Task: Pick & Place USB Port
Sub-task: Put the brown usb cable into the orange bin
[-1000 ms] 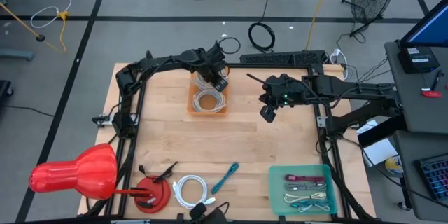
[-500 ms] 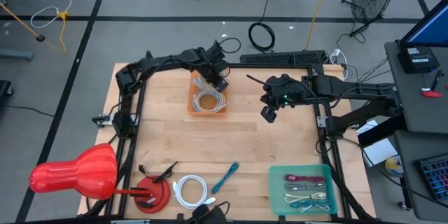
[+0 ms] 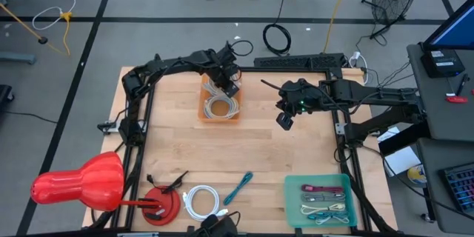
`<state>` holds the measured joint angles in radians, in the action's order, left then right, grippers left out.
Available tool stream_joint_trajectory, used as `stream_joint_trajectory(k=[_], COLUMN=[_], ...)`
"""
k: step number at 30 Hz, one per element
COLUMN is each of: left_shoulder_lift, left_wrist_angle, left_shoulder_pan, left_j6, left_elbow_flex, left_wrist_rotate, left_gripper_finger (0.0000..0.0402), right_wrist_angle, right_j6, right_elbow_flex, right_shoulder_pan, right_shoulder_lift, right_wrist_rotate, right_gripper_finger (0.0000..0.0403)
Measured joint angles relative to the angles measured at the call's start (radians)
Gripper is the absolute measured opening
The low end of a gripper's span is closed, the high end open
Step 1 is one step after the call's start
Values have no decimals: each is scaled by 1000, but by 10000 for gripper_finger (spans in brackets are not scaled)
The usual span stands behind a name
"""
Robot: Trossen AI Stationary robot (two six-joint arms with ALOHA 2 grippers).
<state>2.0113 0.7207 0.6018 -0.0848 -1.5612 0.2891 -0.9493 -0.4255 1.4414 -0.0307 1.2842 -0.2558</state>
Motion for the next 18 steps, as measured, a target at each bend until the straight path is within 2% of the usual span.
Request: stream_joint_trajectory(k=[6, 12, 18], left_shoulder_lift=[0, 0, -2], left_wrist_angle=[3, 13, 32], left_shoulder_pan=[0, 0, 0], left_j6=[-2, -3, -25], left_elbow_flex=[0, 0, 0], left_wrist_rotate=[1, -3, -63], left_gripper_finger=[76, 83, 86], right_wrist_angle=[1, 1, 1], right_j6=[0, -1, -8], right_elbow_flex=[0, 0, 0], right_shoulder_pan=[0, 0, 0], right_shoulder_lift=[0, 0, 0], right_wrist_rotate=[0, -1, -1], right_gripper_finger=[29, 29, 29])
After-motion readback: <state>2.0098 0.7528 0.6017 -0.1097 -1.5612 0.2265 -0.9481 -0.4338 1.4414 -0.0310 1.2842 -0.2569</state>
